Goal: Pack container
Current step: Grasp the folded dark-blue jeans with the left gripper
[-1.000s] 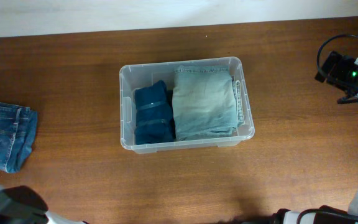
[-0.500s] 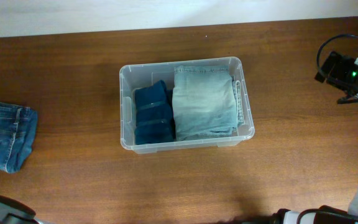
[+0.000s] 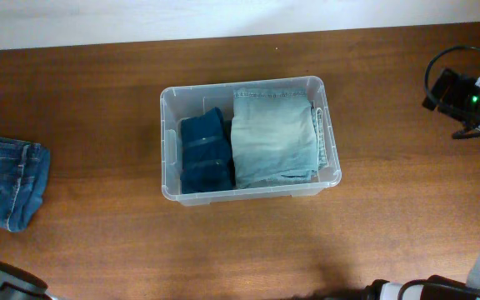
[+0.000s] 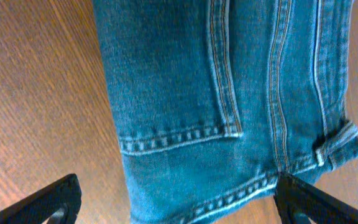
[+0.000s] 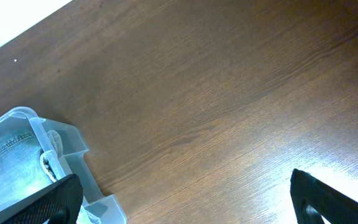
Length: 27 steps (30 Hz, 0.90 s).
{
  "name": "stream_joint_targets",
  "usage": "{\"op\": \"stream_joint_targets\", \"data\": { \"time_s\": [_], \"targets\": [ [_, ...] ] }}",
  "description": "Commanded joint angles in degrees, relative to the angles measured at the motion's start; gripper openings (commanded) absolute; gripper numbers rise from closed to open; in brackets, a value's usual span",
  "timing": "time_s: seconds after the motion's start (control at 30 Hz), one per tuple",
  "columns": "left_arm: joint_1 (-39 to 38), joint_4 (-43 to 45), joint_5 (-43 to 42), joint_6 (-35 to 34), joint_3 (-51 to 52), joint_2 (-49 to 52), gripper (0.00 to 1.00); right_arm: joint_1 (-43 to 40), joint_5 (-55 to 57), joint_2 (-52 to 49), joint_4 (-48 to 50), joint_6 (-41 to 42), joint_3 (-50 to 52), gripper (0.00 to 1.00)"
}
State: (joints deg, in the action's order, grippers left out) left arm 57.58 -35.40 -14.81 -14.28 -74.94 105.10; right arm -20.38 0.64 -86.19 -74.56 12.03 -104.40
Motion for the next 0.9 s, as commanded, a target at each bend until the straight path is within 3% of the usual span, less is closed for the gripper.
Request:
{"op": "stream_joint_targets", "data": {
  "time_s": [0.0,0.87],
  "targets": [
    [0.35,1.36,-1.09,-3.74,0.76,-0.22,0.99,-0.28,0.48,-0.07,0.15,0.22,-0.02,0.99],
    [0.31,11.54,-0.55,-3.67,0.76,13.51,0.99,-0.28,0.48,-0.07,0.15,0.22,-0.02,0.99]
  ]
}}
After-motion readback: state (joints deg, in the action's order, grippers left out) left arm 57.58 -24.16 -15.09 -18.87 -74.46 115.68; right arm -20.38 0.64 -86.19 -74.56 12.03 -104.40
